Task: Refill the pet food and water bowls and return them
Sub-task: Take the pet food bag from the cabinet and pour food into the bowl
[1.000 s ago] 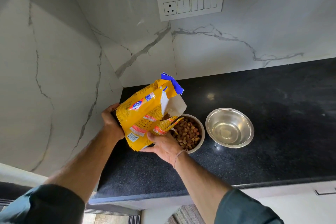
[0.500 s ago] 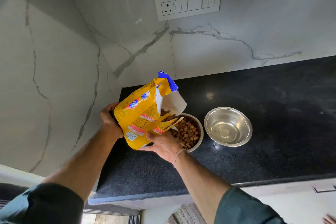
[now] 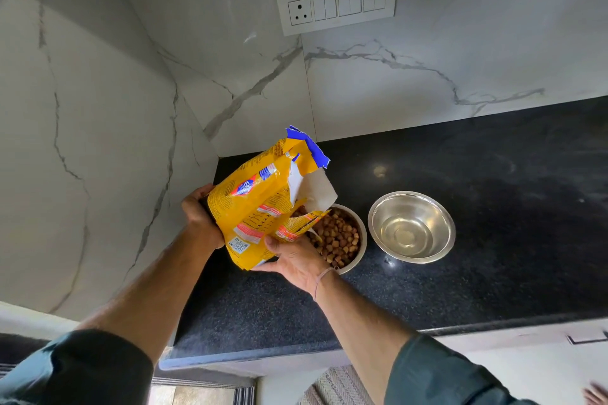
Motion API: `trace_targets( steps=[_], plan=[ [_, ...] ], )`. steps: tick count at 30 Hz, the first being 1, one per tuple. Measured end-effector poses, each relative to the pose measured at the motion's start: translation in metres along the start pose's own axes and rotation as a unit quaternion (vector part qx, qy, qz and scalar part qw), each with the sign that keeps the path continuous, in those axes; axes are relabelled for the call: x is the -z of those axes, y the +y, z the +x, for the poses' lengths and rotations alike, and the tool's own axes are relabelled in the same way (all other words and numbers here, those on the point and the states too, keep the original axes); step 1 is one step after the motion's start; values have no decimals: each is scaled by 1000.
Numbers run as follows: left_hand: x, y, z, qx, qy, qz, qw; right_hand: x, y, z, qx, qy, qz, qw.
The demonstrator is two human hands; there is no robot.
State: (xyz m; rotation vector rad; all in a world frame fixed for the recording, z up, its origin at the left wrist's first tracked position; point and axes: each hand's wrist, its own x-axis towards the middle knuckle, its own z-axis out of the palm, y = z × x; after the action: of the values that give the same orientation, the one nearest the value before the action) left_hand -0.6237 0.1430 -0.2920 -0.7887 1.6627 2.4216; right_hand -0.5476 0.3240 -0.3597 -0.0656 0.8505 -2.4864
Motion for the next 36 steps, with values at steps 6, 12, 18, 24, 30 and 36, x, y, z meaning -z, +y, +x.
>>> trace_targets(
  steps=[6, 12, 18, 24, 30, 36],
  plan=[
    [-1, -1, 2, 1, -11, -4, 1000, 1, 0, 0, -9, -8, 8, 1000],
    [2, -2, 3, -5, -20, -5, 1000, 2, 1, 1, -10, -1, 18, 1000],
    [4, -1, 6, -13, -23, 3, 1000, 0, 2, 2, -7, 7, 13, 1000],
    [0, 2, 6, -17, -15, 8, 1000, 0, 1, 2, -2, 0, 20, 1000],
    [-4, 2, 7, -7, -9, 14, 1000, 3, 0, 3, 6, 19, 17, 1000],
    [-4, 1, 11, 7, -17, 11, 1000, 5, 1, 3, 18, 16, 20, 1000]
  ],
)
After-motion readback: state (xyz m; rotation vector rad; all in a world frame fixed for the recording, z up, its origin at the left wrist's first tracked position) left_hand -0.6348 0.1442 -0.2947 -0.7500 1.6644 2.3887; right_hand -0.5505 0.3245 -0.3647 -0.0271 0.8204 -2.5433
